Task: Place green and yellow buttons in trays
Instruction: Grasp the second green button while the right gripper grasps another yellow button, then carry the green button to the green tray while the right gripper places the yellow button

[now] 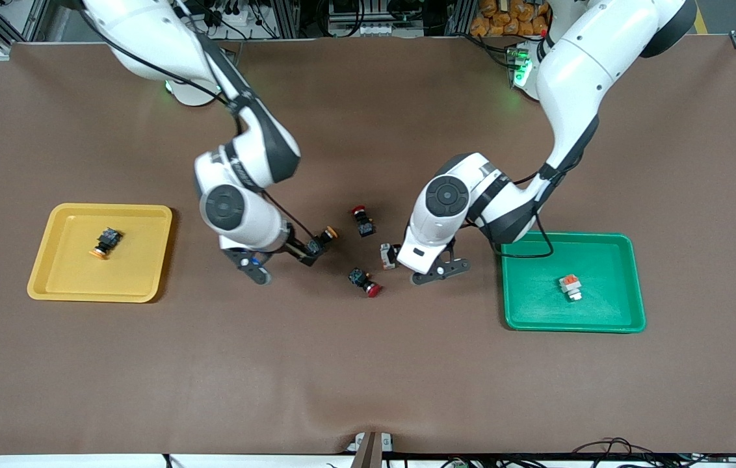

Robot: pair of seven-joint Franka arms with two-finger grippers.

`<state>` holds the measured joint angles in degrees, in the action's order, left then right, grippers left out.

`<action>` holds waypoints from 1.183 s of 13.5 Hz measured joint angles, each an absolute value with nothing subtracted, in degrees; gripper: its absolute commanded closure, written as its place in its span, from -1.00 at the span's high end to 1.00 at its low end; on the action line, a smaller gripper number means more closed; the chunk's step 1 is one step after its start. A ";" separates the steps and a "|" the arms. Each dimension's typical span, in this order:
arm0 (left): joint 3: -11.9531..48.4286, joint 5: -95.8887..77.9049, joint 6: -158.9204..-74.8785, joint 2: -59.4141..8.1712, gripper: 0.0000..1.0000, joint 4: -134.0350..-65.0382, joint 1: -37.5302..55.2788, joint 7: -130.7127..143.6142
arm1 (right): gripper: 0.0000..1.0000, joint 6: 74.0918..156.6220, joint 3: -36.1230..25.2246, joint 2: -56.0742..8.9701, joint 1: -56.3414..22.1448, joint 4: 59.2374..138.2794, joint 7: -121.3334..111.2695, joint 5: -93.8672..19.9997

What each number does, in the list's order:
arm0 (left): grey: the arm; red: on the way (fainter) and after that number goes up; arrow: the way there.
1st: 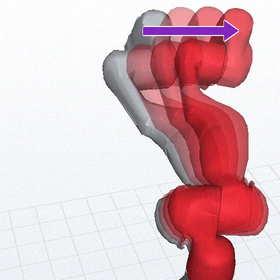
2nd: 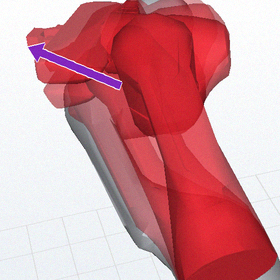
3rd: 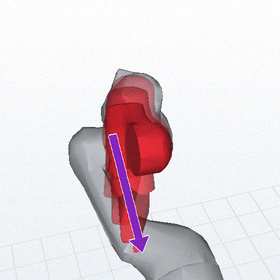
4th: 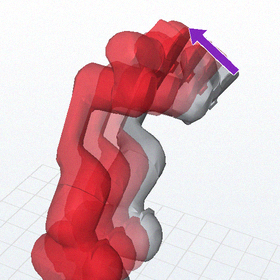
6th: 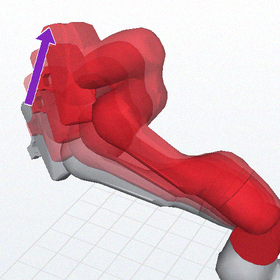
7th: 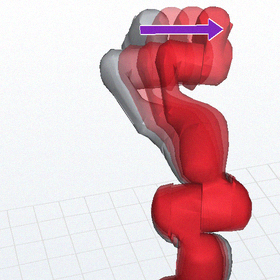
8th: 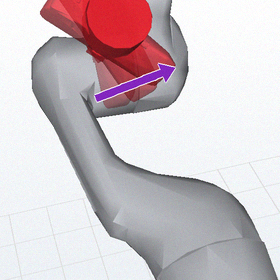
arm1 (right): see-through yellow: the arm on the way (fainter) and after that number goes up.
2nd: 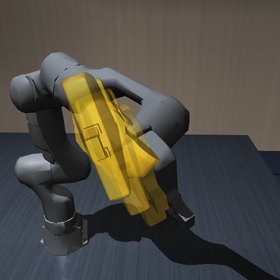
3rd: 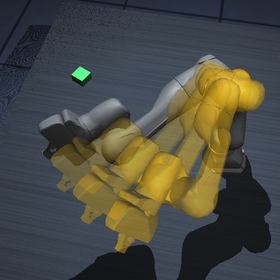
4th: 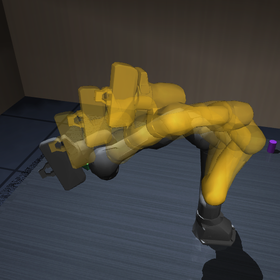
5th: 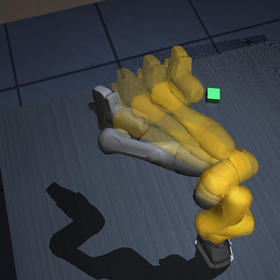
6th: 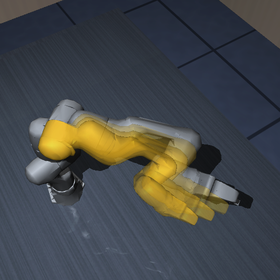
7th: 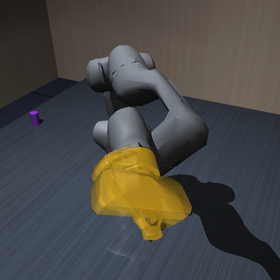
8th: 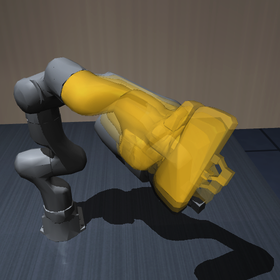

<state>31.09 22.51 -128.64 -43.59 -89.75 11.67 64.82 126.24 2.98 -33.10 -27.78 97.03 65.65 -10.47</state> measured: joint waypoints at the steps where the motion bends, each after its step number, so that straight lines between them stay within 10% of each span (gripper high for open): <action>1: 31.08 22.51 -128.66 -44.05 1.00 -89.28 12.21 64.82 | 1.00 127.76 2.91 -34.14 -28.11 97.31 65.97 -10.47; 10: 27.26 22.51 -129.95 -47.51 1.00 -86.32 17.30 65.27 | 1.00 137.83 2.83 -36.46 -30.14 103.18 67.44 -10.47; 12: 24.79 22.51 -130.26 -47.92 1.00 -85.23 19.95 66.03 | -0.55 138.48 2.81 -36.89 -31.03 103.23 67.75 -10.47; 14: 24.28 22.51 -130.29 -48.10 1.00 -84.46 20.76 66.49 | -1.00 138.83 2.74 -37.12 -31.63 103.23 68.15 -10.47; 16: 24.20 22.51 -130.64 -48.30 0.95 -84.25 20.77 66.49 | -1.00 139.30 2.63 -37.15 -31.66 103.23 68.89 -10.47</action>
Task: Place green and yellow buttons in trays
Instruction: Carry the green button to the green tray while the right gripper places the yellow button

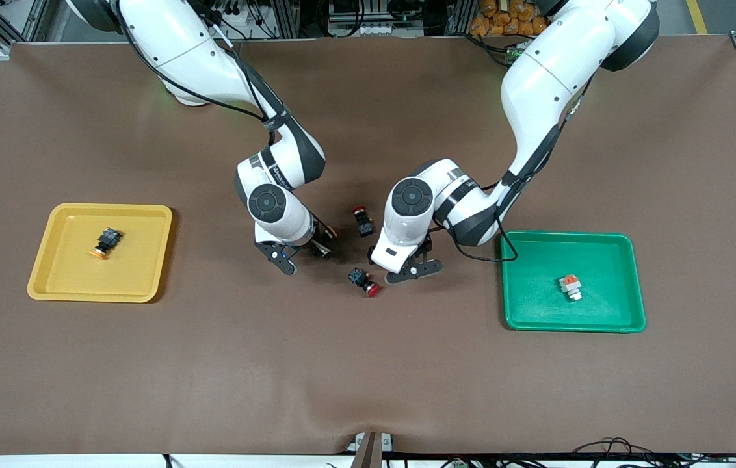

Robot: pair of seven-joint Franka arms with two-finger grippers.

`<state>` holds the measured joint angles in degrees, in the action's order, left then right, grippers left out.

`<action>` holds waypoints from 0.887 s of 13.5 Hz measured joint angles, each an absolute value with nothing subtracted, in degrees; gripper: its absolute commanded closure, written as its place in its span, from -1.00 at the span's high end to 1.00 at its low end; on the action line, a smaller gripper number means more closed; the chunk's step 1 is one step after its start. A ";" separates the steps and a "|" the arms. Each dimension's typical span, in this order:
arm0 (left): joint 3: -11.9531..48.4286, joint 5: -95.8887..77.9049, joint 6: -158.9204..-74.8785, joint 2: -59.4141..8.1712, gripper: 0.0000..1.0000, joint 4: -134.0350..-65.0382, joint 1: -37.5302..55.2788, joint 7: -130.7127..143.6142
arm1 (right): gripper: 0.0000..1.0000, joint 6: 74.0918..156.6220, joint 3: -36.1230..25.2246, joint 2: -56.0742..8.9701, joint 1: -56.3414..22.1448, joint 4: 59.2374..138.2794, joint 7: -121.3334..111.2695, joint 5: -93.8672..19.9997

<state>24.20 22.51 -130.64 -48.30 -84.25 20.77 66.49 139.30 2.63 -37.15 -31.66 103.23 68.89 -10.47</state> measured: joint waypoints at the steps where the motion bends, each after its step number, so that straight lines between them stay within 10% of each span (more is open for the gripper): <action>1: 24.18 22.51 -130.84 -48.49 0.94 -84.20 20.77 66.49 | -1.00 139.39 2.56 -37.15 -31.66 103.23 69.13 -10.47; 7: 24.17 22.51 -132.63 -50.22 0.66 -84.07 21.64 67.90 | -1.00 136.12 0.59 -35.29 -31.56 102.03 68.61 -10.11; 9: 24.17 22.51 -132.64 -50.53 0.04 -84.06 21.74 67.90 | -1.00 129.11 -2.47 -31.79 -31.17 100.93 63.95 -10.02; 11: 24.17 22.51 -132.67 -50.80 -1.00 -84.05 21.78 67.90 | -1.00 122.52 -6.05 -27.82 -30.08 100.73 56.45 -9.99; 12: 24.17 22.51 -132.71 -50.85 -1.00 -84.04 21.78 67.90 | -1.00 119.47 -8.03 -26.04 -29.26 100.69 51.57 -9.97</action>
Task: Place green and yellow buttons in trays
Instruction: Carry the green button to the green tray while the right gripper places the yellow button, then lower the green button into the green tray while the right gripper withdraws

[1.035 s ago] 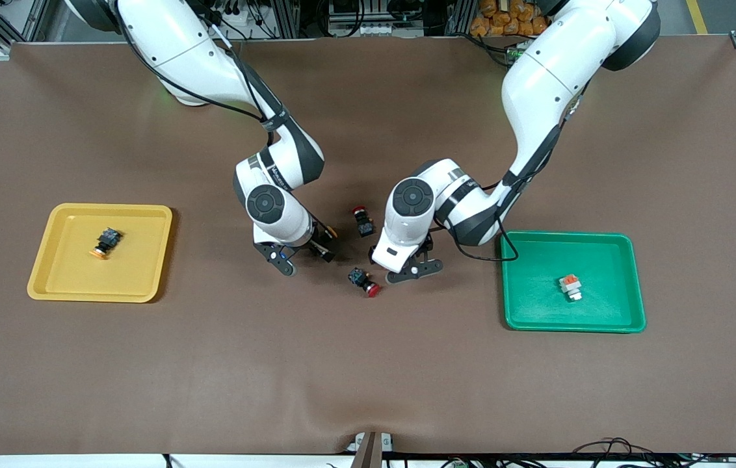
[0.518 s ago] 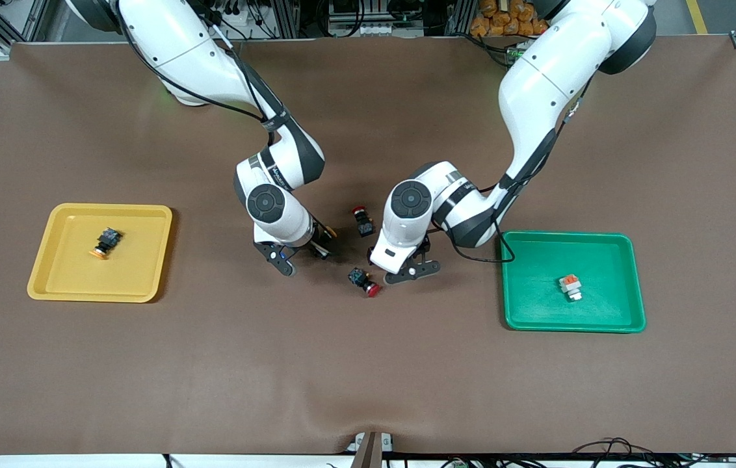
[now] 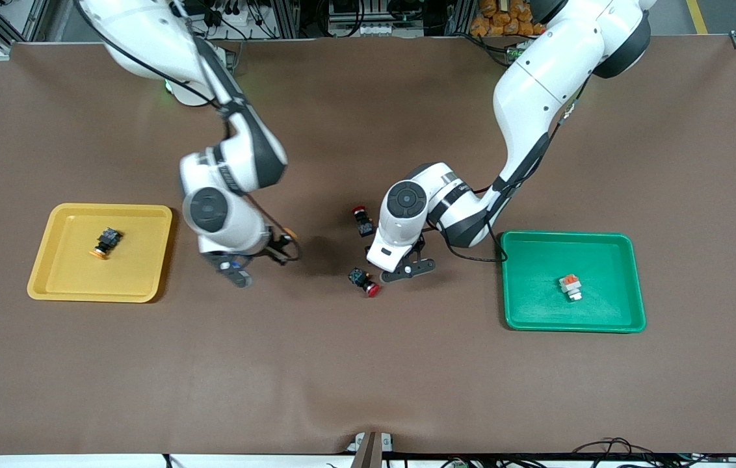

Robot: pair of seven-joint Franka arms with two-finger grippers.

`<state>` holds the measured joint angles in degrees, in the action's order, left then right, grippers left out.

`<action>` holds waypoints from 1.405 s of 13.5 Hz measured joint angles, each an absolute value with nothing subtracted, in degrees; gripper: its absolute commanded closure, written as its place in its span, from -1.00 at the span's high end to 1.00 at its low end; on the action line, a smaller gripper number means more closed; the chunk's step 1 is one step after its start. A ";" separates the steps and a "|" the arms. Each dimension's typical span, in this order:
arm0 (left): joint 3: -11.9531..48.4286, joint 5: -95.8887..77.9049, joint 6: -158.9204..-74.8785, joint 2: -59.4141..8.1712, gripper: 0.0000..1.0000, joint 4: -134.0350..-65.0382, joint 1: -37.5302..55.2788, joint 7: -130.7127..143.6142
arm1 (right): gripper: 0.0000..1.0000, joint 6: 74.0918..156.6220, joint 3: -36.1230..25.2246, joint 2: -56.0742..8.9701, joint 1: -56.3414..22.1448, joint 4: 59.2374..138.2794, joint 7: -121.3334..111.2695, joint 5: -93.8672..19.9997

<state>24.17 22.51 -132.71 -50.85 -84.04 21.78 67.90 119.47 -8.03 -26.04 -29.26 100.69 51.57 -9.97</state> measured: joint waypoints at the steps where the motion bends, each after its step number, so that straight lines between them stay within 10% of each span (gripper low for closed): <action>1: 24.17 22.51 -132.76 -50.86 -1.00 -84.00 21.79 67.90 | -1.00 116.73 -10.22 -24.58 -28.28 100.67 46.03 -9.95; 5: 23.94 22.51 -132.81 -50.82 -1.00 -82.85 21.50 68.00 | -1.00 109.52 -20.41 -22.54 -22.80 100.70 18.20 -9.90; 6: 23.81 22.51 -132.82 -50.68 -1.00 -82.33 21.12 68.00 | -0.73 109.17 -22.37 -22.63 -21.09 100.86 11.27 -9.90; 7: 23.75 22.51 -132.81 -50.29 -1.00 -81.86 20.37 68.00 | 0.36 109.13 -23.44 -22.73 -18.88 101.01 4.78 -9.91; 8: 23.78 22.51 -132.56 -49.52 -1.00 -81.57 19.15 68.00 | 0.99 109.13 -23.83 -22.83 -16.45 101.12 -0.56 -9.91; 19: 24.41 22.51 -124.54 -38.78 -1.00 -89.10 2.17 57.25 | 1.00 96.67 -22.76 -21.57 -17.59 89.38 -5.39 -10.08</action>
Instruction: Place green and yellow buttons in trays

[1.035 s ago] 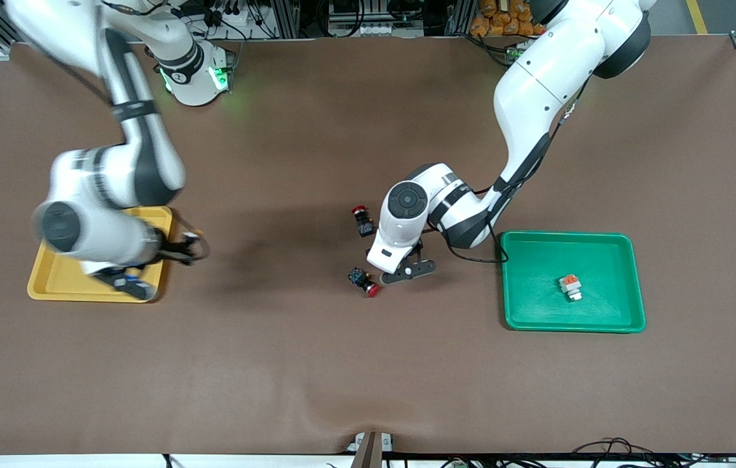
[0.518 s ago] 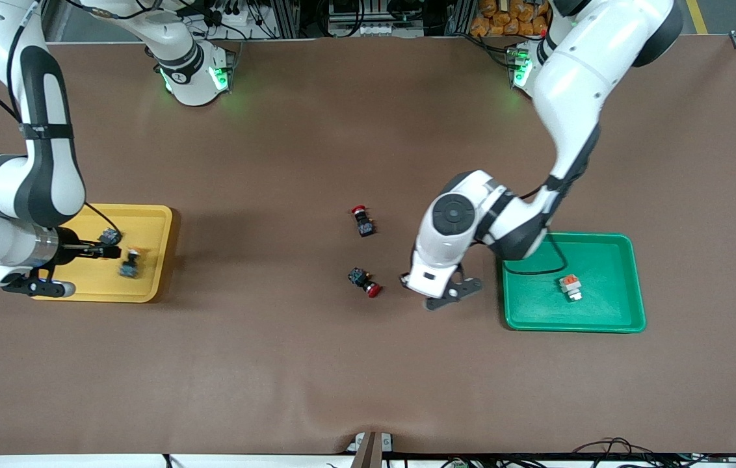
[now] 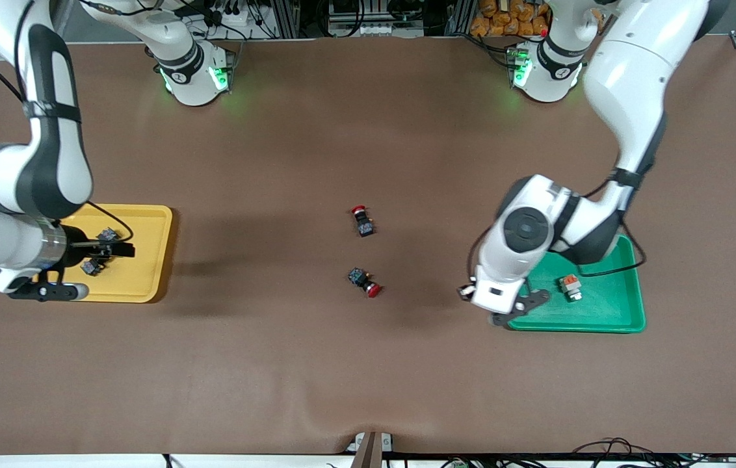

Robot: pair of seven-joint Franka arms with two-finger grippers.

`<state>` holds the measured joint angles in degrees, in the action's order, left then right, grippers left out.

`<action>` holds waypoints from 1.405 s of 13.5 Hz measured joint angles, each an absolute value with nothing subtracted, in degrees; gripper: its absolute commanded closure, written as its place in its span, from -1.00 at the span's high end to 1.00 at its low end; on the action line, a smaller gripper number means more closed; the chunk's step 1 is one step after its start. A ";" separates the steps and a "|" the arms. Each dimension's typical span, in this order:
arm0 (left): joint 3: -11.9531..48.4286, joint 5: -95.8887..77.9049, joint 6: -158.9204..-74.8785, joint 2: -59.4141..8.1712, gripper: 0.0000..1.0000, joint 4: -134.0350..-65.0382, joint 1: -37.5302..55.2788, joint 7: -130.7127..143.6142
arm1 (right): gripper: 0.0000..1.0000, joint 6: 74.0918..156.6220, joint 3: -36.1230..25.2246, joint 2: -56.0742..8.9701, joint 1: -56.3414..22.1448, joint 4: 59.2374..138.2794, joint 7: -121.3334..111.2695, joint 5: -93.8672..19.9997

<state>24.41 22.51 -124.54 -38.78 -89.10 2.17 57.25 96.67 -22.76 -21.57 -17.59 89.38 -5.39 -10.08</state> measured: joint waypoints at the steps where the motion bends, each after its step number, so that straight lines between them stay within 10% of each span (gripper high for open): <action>1: 24.59 22.51 -124.55 -38.38 -1.00 -90.37 0.36 54.71 | 1.00 94.62 -22.99 -20.06 -17.48 88.13 -5.41 -10.08; 7: 24.81 22.51 -124.58 -34.76 -1.00 -98.00 -9.36 35.07 | 1.00 83.02 -23.07 -7.02 -16.21 86.84 -5.59 -9.16; 11: 24.83 22.51 -126.08 -35.51 -1.00 -100.62 -11.63 31.80 | 1.00 79.54 -10.00 -3.42 -5.91 85.87 -4.36 -4.76; 12: 24.94 22.51 -126.39 -35.81 -0.73 -100.73 -11.60 31.80 | 1.00 78.88 -8.63 -2.51 -5.45 85.83 -3.31 -4.02; 15: 25.10 22.51 -127.01 -36.46 1.00 -100.75 -11.59 31.80 | 1.00 77.64 -6.94 -0.18 -5.29 85.78 -1.89 -3.35; 19: 25.28 22.51 -127.54 -36.31 1.00 -100.49 -11.60 31.80 | 1.00 76.97 -0.32 0.49 0.53 85.78 2.04 -3.29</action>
<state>25.28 22.51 -127.54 -36.31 -100.49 -11.60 31.80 76.97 -0.32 0.49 0.53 85.78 2.04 -3.29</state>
